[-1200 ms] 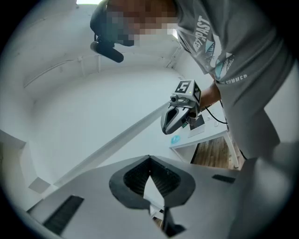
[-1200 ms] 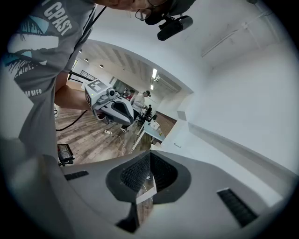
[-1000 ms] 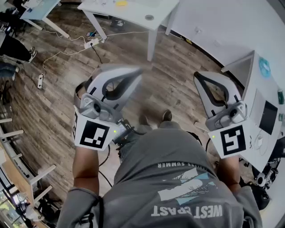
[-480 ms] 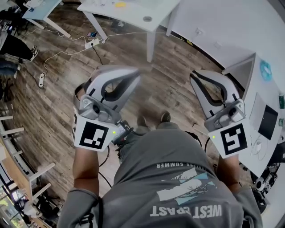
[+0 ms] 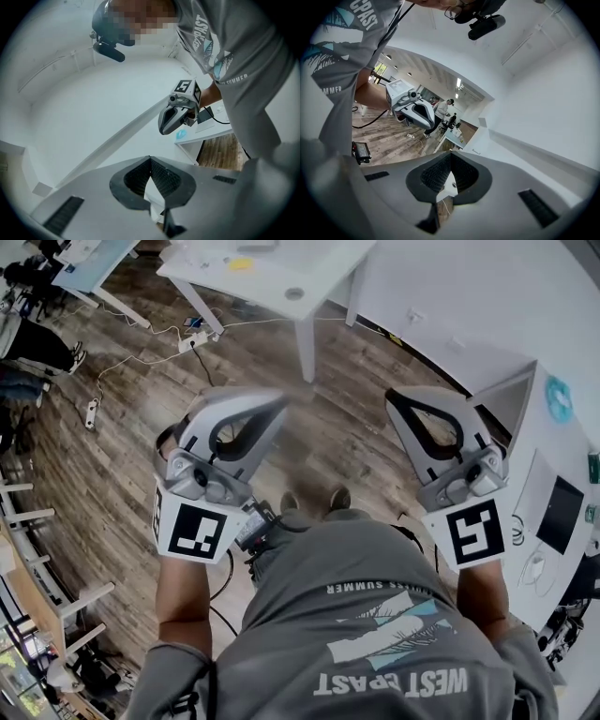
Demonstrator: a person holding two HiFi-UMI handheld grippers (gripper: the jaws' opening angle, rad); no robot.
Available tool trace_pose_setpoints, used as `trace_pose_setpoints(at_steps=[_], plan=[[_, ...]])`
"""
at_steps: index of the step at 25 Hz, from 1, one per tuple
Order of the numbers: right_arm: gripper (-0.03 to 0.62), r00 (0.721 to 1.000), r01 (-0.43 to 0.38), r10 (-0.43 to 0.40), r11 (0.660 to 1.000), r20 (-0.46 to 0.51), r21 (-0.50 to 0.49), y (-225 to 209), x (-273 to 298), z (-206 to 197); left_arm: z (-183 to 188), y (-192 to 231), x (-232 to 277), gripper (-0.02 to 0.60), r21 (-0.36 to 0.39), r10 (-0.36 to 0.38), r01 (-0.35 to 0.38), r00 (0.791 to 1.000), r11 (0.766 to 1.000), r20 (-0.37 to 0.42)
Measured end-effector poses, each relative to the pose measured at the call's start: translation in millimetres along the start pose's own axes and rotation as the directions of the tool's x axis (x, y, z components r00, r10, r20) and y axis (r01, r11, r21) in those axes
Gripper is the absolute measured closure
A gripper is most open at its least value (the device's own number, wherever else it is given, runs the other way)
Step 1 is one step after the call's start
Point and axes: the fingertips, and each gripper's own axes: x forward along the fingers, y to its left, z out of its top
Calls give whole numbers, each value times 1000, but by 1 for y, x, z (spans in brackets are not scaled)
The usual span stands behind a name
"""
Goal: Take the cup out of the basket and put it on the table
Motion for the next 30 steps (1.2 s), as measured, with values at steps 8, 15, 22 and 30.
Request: trace_pose_setpoints(at_steps=[8,15,22,30], plan=[[583,1000,-8,8,1000,3,9,-30,8,-24,-3,6,30,574,-22,-1,0,1000,1000,-22],[583,999,20,-18,999,-33,50,-48,45,-35,-33,35,53,574,-26,-39,39,999,999,3],[583,996,64,-61,997,-67,43,-70,92,-30,-64,82,65,574,-13,-61,62,996,998,65],[583,987,116,-112,993,-112,29,-93,136,-30,-102,119,72,574,-12,-85,87,991,996,104]])
